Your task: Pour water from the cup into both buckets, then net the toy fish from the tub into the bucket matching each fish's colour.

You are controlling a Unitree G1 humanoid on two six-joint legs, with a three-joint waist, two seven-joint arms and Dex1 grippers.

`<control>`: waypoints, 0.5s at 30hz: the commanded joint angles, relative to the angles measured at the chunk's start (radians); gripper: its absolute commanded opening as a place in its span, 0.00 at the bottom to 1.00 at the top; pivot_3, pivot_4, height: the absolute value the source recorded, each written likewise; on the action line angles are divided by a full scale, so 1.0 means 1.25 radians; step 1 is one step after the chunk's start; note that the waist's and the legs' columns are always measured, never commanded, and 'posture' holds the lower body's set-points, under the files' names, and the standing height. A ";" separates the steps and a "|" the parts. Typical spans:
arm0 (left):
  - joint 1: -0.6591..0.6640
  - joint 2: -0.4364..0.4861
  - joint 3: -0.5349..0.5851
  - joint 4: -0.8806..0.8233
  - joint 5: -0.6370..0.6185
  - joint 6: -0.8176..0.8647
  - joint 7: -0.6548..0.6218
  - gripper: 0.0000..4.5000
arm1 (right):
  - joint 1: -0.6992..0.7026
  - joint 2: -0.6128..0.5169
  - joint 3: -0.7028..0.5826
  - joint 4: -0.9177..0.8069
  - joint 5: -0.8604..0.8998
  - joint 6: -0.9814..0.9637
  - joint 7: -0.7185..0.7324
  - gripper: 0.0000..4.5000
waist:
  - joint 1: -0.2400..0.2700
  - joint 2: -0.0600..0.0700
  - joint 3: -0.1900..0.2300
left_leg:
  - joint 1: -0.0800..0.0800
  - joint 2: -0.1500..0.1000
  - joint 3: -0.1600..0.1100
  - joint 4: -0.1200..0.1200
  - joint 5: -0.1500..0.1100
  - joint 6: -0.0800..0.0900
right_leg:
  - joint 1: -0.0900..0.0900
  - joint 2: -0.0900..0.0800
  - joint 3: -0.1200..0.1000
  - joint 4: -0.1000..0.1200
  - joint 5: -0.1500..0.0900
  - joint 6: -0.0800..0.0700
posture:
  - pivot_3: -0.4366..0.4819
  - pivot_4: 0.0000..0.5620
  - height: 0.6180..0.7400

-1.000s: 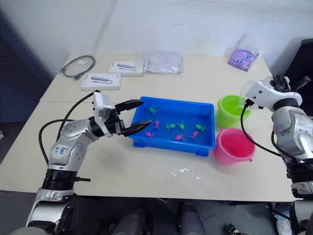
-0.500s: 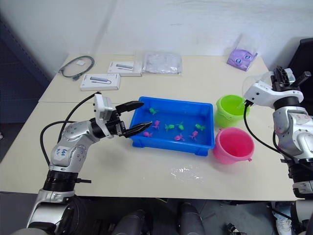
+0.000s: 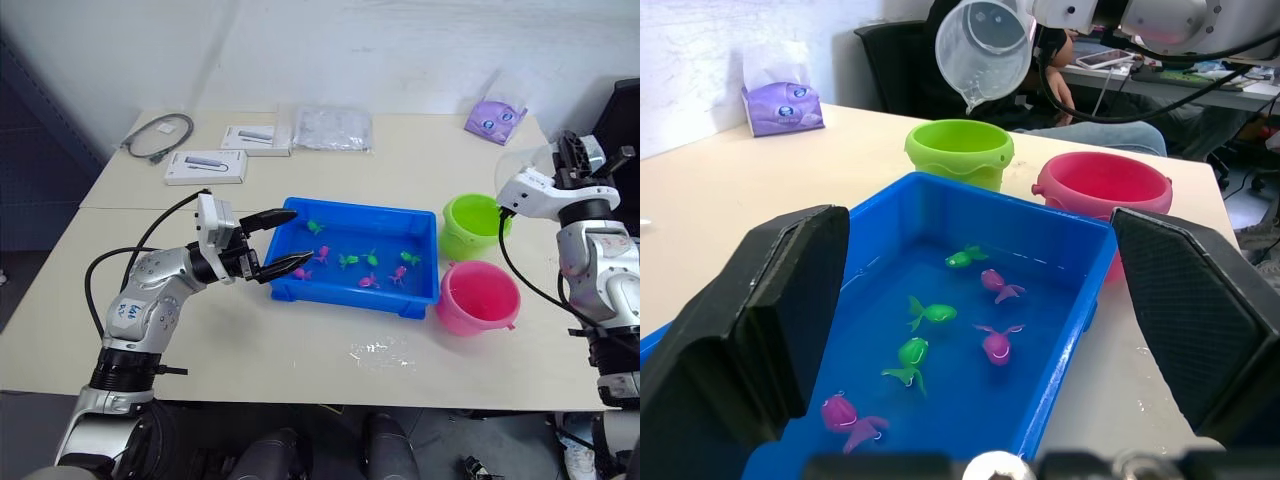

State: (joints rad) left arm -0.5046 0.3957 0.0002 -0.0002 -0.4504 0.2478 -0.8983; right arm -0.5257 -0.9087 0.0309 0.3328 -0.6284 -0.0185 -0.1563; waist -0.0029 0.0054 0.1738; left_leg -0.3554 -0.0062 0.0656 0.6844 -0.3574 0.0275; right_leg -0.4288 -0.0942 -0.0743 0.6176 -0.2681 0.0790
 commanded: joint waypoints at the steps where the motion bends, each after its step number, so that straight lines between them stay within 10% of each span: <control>1: -0.001 -0.001 0.003 -0.039 -0.003 -0.012 0.001 1.00 | 0.005 0.046 -0.107 -0.064 0.117 0.023 0.014 0.01 | 0.000 0.000 0.000 | 0.000 0.000 0.000 0.000 0.000 0.000 | 0.000 0.000 0.000 0.000 0.000 0.000 | 0.48 0.27 1.00; 15: 0.016 0.081 -0.013 -0.116 -0.067 0.062 -0.124 1.00 | 0.124 0.326 -0.624 -0.356 0.859 0.521 0.222 0.01 | 0.003 0.000 0.000 | 0.000 0.000 -0.002 0.000 0.000 0.001 | 0.001 0.000 -0.001 0.000 0.000 0.000 | 0.48 0.27 1.00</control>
State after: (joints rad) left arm -0.4949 0.4795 -0.0079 -0.0864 -0.5029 0.3097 -1.0108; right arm -0.3922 -0.5102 -0.6756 -0.0487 0.3573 0.5895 0.1067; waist 0.0005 0.0054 0.1738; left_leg -0.3554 -0.0056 0.0633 0.6843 -0.3581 0.0287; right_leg -0.4279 -0.0947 -0.0753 0.6183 -0.2681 0.0789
